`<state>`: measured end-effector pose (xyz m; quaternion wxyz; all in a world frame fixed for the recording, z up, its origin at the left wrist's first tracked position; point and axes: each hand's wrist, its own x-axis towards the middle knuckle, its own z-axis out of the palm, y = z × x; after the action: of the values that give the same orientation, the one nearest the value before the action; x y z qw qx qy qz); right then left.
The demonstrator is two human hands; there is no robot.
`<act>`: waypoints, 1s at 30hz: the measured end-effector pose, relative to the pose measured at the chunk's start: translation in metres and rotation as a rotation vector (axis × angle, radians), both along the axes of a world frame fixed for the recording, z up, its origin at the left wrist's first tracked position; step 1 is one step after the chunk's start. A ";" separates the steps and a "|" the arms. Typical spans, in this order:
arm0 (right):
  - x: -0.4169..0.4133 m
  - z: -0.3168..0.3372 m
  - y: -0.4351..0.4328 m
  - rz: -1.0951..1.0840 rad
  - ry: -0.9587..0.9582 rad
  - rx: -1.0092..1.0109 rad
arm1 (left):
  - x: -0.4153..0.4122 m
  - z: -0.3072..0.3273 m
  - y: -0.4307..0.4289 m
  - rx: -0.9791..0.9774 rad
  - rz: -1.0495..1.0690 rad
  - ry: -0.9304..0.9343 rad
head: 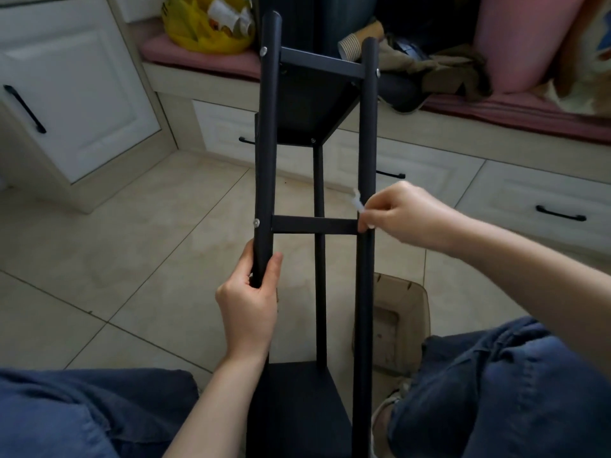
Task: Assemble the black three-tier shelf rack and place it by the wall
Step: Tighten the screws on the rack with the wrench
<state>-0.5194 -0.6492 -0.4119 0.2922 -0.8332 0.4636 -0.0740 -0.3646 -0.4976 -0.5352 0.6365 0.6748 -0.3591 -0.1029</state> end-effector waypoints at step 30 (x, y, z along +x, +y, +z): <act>0.034 0.022 -0.015 0.063 -0.956 0.492 | 0.026 -0.015 -0.004 -0.077 0.059 0.086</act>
<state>-0.4850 -0.6639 -0.3895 0.6594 -0.6271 0.2572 -0.3252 -0.3382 -0.5012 -0.5498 0.6796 0.6551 -0.3150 -0.0988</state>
